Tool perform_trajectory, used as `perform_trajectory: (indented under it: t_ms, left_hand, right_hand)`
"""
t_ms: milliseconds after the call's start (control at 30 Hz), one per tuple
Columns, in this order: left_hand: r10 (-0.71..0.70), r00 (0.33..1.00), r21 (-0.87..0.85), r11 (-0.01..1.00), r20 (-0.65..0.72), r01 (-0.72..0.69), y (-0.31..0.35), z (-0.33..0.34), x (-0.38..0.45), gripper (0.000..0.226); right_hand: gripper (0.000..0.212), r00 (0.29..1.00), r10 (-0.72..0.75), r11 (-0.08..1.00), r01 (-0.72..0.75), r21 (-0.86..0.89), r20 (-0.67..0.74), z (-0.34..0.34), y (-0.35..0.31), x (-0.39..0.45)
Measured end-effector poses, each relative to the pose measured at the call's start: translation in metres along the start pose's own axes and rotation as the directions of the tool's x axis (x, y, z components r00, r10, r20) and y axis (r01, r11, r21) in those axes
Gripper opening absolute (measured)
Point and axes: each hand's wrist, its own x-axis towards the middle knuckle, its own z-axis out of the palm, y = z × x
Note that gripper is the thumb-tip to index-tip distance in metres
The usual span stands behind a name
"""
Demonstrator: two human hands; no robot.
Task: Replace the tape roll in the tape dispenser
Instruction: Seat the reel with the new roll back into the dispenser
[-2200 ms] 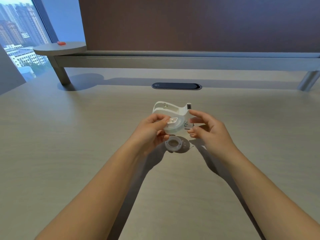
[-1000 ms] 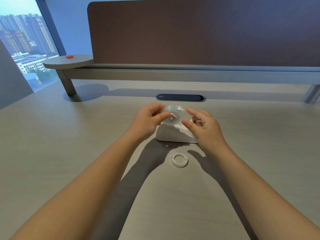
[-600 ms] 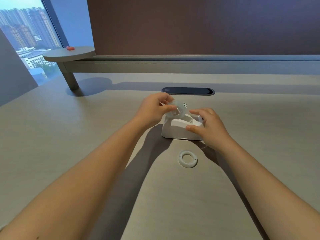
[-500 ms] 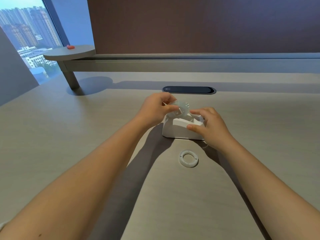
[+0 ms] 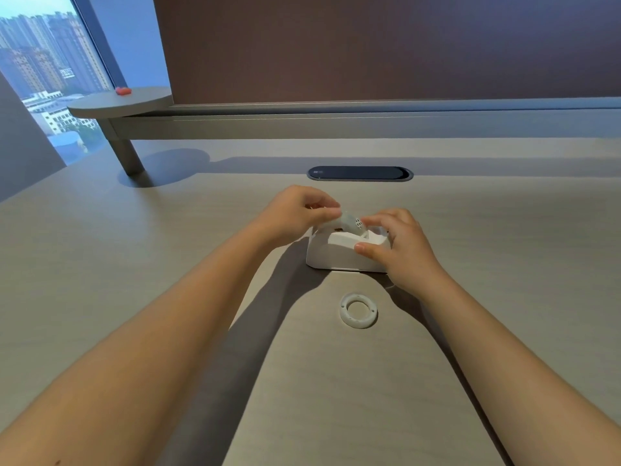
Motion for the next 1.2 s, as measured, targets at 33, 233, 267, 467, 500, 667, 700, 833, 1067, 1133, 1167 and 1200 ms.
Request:
perform_trajectory:
  t_ms: [33, 233, 267, 467, 500, 667, 700, 833, 1067, 1133, 1167, 1200]
  left_hand:
    - [-0.025, 1.0, -0.078, 0.997, -0.011, 0.024, -0.002, 0.0, 0.0, 0.029]
    - [-0.181, 0.982, -0.355, 0.915, 0.057, 0.189, -0.012, 0.009, -0.002, 0.02]
    - [-0.191, 0.98, -0.372, 0.907, 0.059, 0.199, -0.012, 0.011, -0.002, 0.021]
    - [-0.18, 0.983, -0.433, 0.884, 0.035, 0.177, -0.017, 0.015, -0.001, 0.027]
    - [-0.179, 0.983, -0.431, 0.884, 0.04, 0.179, -0.017, 0.014, -0.001, 0.027]
    - [-0.168, 0.985, -0.41, 0.896, 0.045, 0.171, -0.017, 0.011, -0.005, 0.033]
    - [-0.171, 0.985, -0.4, 0.901, 0.033, 0.17, -0.016, 0.011, -0.005, 0.034]
    - [-0.174, 0.984, -0.378, 0.913, -0.028, 0.151, -0.014, 0.01, -0.007, 0.034]
    - [-0.145, 0.986, -0.338, 0.935, -0.082, 0.109, -0.013, 0.012, -0.012, 0.03]
    - [-0.147, 0.986, -0.329, 0.938, -0.084, 0.112, -0.013, 0.012, -0.013, 0.029]
    - [-0.147, 0.985, -0.326, 0.939, -0.086, 0.111, -0.013, 0.013, -0.014, 0.028]
    - [-0.145, 0.985, -0.322, 0.94, -0.088, 0.11, -0.013, 0.013, -0.014, 0.028]
  right_hand:
    - [0.043, 1.0, 0.0, 1.0, 0.0, 0.002, 0.001, 0.0, 0.0, -0.001]
    - [0.043, 1.0, 0.011, 1.0, -0.011, -0.018, 0.017, 0.001, 0.0, 0.0]
    - [0.043, 1.0, 0.013, 1.0, -0.012, -0.022, 0.017, 0.001, 0.0, 0.001]
    - [0.043, 0.999, 0.024, 0.999, -0.022, -0.039, 0.04, 0.0, -0.001, 0.002]
    - [0.043, 0.998, 0.027, 0.999, -0.025, -0.031, 0.06, -0.001, -0.001, 0.002]
    - [0.037, 0.998, 0.046, 0.986, -0.052, 0.16, 0.04, -0.013, -0.009, 0.007]
    - [0.035, 0.999, 0.04, 0.989, -0.04, 0.14, -0.001, -0.013, -0.011, 0.008]
    - [0.024, 0.997, 0.051, 0.994, -0.045, 0.097, -0.062, -0.007, -0.02, 0.013]
    - [0.025, 0.991, 0.107, 0.992, -0.1, 0.082, -0.085, -0.011, -0.024, 0.02]
    - [0.027, 0.993, 0.101, 0.994, -0.097, 0.05, -0.067, -0.013, -0.024, 0.023]
    - [0.025, 0.995, 0.09, 0.996, -0.09, 0.016, -0.047, -0.014, -0.025, 0.024]
    - [0.018, 0.997, 0.078, 0.996, -0.079, -0.041, -0.024, -0.014, -0.026, 0.025]
